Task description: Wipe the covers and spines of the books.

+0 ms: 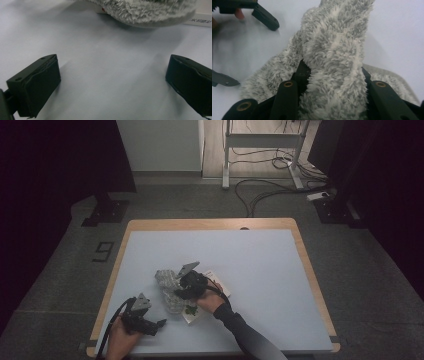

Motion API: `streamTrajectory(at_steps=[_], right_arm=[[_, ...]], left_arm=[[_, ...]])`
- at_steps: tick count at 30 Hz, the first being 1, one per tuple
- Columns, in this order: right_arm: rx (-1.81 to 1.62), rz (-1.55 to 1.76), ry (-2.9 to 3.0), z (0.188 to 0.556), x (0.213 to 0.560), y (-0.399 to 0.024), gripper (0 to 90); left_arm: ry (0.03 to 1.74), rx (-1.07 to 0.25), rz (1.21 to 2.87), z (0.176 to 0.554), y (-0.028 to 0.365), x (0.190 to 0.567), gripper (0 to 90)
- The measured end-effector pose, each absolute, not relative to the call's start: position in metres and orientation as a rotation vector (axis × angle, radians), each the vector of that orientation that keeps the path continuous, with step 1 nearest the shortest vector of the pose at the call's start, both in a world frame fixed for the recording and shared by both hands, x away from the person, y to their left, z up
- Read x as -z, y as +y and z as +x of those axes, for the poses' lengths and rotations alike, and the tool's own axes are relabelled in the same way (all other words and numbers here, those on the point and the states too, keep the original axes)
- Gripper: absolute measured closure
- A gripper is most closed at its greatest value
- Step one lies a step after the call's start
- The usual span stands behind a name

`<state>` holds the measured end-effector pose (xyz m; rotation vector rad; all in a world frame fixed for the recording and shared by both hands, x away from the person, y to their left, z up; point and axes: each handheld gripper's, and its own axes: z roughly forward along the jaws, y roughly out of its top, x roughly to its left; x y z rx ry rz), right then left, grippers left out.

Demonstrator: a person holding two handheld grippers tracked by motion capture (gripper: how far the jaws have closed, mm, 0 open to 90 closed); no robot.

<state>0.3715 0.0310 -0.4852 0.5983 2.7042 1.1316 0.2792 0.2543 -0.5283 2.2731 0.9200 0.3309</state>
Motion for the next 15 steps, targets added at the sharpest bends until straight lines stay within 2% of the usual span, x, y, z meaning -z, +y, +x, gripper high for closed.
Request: streamTrajectory(at_steps=[15], right_arm=[[-1.144,0.558,2.675,0.371,0.455,0.027,58.1]], left_arm=[[0.917,-0.331,2.279,0.279,0.255,0.528,0.0]])
